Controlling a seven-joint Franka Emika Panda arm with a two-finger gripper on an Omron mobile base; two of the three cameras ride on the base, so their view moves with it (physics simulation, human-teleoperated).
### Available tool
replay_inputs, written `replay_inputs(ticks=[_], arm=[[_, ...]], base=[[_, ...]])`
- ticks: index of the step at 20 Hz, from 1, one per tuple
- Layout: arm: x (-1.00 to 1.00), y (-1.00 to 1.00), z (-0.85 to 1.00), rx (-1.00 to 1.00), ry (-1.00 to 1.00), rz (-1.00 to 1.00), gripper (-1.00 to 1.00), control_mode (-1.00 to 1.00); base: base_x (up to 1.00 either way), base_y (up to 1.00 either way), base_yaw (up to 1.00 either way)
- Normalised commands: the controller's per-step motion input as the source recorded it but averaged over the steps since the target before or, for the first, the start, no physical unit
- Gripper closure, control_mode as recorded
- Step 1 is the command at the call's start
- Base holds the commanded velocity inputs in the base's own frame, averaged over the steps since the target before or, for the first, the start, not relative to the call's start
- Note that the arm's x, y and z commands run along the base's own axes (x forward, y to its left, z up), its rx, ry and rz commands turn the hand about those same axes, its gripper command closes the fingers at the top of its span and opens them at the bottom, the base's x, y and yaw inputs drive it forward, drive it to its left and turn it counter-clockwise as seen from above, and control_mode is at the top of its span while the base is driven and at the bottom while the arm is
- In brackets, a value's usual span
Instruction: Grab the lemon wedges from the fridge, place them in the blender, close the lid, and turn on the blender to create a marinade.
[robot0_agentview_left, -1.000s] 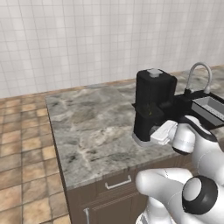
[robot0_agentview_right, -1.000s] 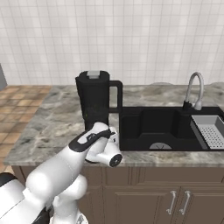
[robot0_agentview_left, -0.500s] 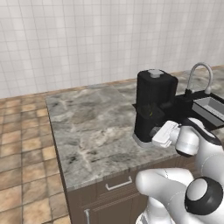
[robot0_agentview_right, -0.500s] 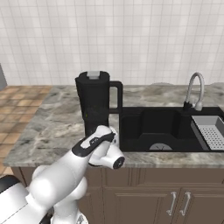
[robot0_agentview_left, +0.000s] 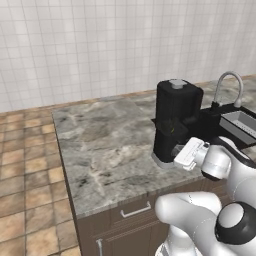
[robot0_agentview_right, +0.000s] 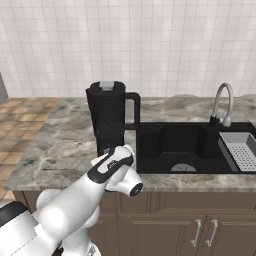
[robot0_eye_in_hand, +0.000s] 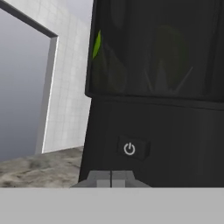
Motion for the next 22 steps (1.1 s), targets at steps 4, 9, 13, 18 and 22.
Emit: replay_inputs(ticks=[4, 9, 13, 18, 22], arm=[[0.00, 0.00, 0.02, 0.00, -0.06, -0.01, 1.00, -1.00], [0.01, 0.00, 0.05, 0.00, -0.05, -0.03, 1.00, -1.00], [0.06, 0.00, 0.17, 0.00, -0.04, -0.05, 1.00, -1.00], [0.08, 0.00, 0.13, 0.00, -0.04, -0.06, 1.00, -1.00], [0.04, 0.00, 0.14, 0.00, -0.05, -0.08, 1.00, -1.00]], base=[[0.00, 0.00, 0.00], [0.00, 0.00, 0.00], [0.00, 0.00, 0.00], [0.00, 0.00, 0.00], [0.00, 0.00, 0.00]])
